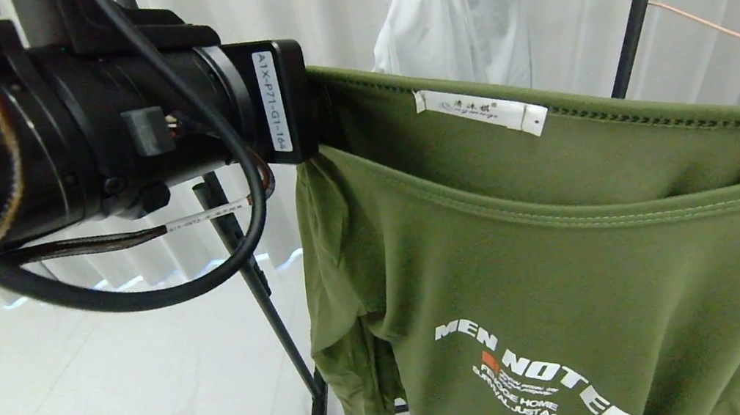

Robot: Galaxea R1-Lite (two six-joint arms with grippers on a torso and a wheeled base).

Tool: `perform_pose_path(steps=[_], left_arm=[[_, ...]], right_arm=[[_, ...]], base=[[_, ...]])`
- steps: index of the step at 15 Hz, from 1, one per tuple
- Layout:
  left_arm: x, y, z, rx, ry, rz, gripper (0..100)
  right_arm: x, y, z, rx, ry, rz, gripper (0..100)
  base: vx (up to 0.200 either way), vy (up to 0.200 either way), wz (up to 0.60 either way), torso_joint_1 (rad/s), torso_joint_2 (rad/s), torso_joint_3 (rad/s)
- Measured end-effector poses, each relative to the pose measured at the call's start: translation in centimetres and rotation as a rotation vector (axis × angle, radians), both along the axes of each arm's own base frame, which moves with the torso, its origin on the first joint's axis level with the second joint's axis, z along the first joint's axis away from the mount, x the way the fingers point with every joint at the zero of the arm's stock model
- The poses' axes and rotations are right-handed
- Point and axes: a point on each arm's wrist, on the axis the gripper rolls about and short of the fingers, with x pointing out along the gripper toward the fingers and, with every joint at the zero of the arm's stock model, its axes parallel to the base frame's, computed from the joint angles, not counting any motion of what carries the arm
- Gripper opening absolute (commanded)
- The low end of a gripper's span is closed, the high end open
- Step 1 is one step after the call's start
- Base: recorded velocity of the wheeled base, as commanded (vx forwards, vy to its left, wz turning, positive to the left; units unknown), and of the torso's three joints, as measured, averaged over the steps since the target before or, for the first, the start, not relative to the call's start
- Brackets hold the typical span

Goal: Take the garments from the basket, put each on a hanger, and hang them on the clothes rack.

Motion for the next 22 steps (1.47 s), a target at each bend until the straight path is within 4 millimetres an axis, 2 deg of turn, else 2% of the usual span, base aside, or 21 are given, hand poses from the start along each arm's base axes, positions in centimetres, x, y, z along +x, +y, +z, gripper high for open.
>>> perform_pose_path(steps=[3, 6, 9, 11, 14, 18, 20, 22], left_arm=[[-1.4, 1.3, -0.1, 0.055, 0.057, -0.005, 0], [-4.7, 3.7, -0.6, 0.148, 0.147, -0.057, 0], [-7.8, 5.3, -1.1, 0.154, 0.145, -0.146, 0], [-9.4, 5.9, -0.9, 0.14, 0.124, -0.216, 0], [-11.2, 6.3, -0.6, 0.12, 0.1, -0.317, 0], [-11.9, 6.5, -0.6, 0.116, 0.091, -0.355, 0], [-11.7, 6.4, -0.6, 0.123, 0.086, -0.346, 0], [-10.8, 6.3, -0.2, 0.126, 0.073, -0.286, 0]], right_arm=[[0.5, -0.3, -0.2, -0.021, -0.003, -0.069, 0], [1.9, 0.0, 0.4, 0.011, -0.049, -0.195, 0], [4.3, 1.8, 1.7, 0.123, -0.143, -0.286, 0], [6.1, 3.8, 2.3, 0.201, -0.19, -0.301, 0], [7.8, 6.1, 2.0, 0.204, -0.217, -0.298, 0], [8.4, 6.8, 1.3, 0.166, -0.2, -0.304, 0], [8.4, 6.5, 1.1, 0.141, -0.187, -0.311, 0], [8.1, 5.6, 1.5, 0.108, -0.171, -0.325, 0]], base=[[0.0, 0.0, 0.0, 0.0, 0.0, 0.0], [0.0, 0.0, 0.0, 0.0, 0.0, 0.0], [0.0, 0.0, 0.0, 0.0, 0.0, 0.0], [0.0, 0.0, 0.0, 0.0, 0.0, 0.0], [0.0, 0.0, 0.0, 0.0, 0.0, 0.0], [0.0, 0.0, 0.0, 0.0, 0.0, 0.0], [0.0, 0.0, 0.0, 0.0, 0.0, 0.0], [0.0, 0.0, 0.0, 0.0, 0.0, 0.0]])
